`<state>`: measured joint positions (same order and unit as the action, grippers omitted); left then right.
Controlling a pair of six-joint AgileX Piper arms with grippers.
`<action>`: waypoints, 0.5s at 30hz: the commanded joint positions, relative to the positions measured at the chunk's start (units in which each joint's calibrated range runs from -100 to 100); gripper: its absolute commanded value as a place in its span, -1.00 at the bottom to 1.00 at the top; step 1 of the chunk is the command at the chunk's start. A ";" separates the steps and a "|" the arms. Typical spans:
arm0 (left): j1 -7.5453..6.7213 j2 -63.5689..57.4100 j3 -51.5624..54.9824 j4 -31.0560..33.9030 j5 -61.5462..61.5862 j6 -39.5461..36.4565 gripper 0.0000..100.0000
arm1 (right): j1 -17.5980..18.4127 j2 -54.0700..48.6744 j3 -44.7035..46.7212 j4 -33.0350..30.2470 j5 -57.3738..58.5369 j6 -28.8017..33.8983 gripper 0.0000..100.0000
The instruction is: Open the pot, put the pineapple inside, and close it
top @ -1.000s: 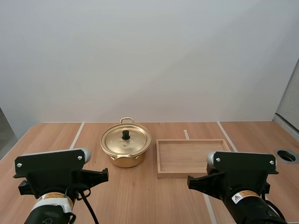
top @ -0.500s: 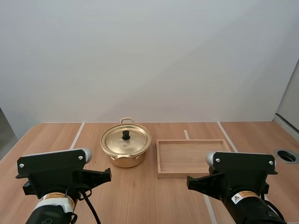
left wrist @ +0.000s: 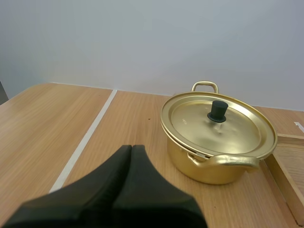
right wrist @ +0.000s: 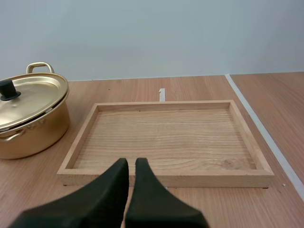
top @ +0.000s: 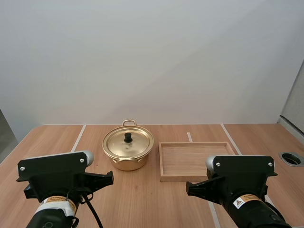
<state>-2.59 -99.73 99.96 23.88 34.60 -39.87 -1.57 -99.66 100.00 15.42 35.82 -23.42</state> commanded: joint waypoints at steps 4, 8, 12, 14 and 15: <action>-0.30 -0.27 0.04 -0.52 -4.89 0.14 -1.00 | 2.01 -0.34 0.00 0.10 -0.99 -0.27 -0.80; -0.30 -0.27 0.04 -1.67 -12.25 2.95 -1.00 | 2.74 -0.34 0.00 0.10 -0.99 -0.27 -0.80; -0.30 -0.27 0.04 -5.07 -13.88 10.31 -1.00 | 2.74 -0.34 0.00 0.10 -0.99 -0.27 -0.80; -0.30 -0.27 0.04 -8.65 -13.88 13.52 -1.00 | 2.74 -0.34 0.00 0.10 -0.99 -0.27 -0.80; -0.30 -0.27 0.04 -10.55 -13.88 14.99 -1.00 | 2.74 -0.34 0.00 0.10 -0.99 -0.27 -0.80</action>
<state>-2.59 -99.73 100.00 17.84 22.15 -28.64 1.08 -99.66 100.00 15.49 35.82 -23.42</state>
